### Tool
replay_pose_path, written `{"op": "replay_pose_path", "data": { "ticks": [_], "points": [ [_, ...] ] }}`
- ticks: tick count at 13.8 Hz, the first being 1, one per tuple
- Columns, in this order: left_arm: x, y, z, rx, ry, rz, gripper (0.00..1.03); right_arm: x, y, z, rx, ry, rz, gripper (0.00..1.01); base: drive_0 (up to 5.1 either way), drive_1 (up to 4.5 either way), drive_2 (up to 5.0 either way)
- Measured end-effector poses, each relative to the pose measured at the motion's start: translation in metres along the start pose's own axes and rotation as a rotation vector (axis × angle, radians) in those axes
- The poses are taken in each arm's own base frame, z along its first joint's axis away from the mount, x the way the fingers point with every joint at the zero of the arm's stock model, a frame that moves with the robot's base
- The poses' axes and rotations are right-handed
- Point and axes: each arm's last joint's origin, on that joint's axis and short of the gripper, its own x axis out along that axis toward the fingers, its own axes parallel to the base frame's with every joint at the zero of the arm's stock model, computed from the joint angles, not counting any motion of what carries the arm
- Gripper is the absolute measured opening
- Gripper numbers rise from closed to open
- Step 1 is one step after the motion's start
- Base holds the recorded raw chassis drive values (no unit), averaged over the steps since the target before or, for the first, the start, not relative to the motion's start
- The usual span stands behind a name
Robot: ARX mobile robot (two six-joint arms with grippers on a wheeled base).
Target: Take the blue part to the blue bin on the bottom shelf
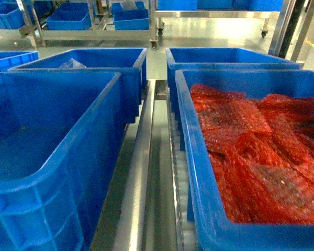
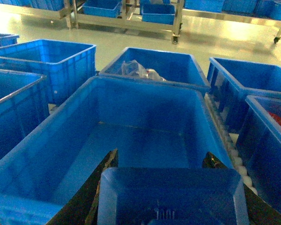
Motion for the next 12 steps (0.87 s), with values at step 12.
{"op": "replay_pose_path", "data": {
  "ticks": [12],
  "points": [
    [-0.0001,-0.0001,0.0001,-0.001,-0.001,-0.003,0.43,0.0,0.0,0.0,0.0,0.0,0.0,0.98,0.0,0.3,-0.3]
  ]
}}
